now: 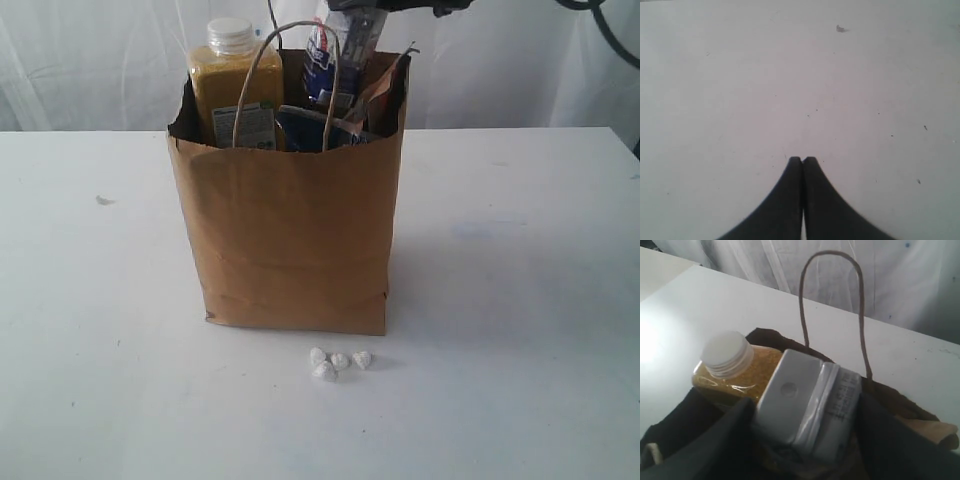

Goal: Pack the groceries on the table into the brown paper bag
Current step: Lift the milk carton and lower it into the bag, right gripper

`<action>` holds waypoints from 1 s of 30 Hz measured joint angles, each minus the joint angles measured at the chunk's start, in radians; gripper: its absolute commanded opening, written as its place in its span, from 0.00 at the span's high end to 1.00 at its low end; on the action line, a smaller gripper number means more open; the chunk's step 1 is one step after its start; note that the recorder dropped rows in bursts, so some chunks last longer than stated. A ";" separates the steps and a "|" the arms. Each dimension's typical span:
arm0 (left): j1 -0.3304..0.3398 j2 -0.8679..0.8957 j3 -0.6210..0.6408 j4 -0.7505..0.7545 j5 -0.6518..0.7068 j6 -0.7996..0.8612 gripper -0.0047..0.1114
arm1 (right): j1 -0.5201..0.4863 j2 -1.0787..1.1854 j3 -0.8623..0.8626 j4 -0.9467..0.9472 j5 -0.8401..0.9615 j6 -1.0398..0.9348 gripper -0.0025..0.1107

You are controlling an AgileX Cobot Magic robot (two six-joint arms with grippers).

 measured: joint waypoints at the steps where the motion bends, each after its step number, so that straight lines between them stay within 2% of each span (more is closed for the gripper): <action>1: 0.000 0.000 0.000 0.000 0.000 0.000 0.96 | 0.000 0.004 0.000 -0.004 0.000 0.000 0.67; 30: 0.000 0.000 0.000 0.000 0.000 0.000 0.96 | 0.004 0.084 0.002 0.028 -0.057 0.000 0.67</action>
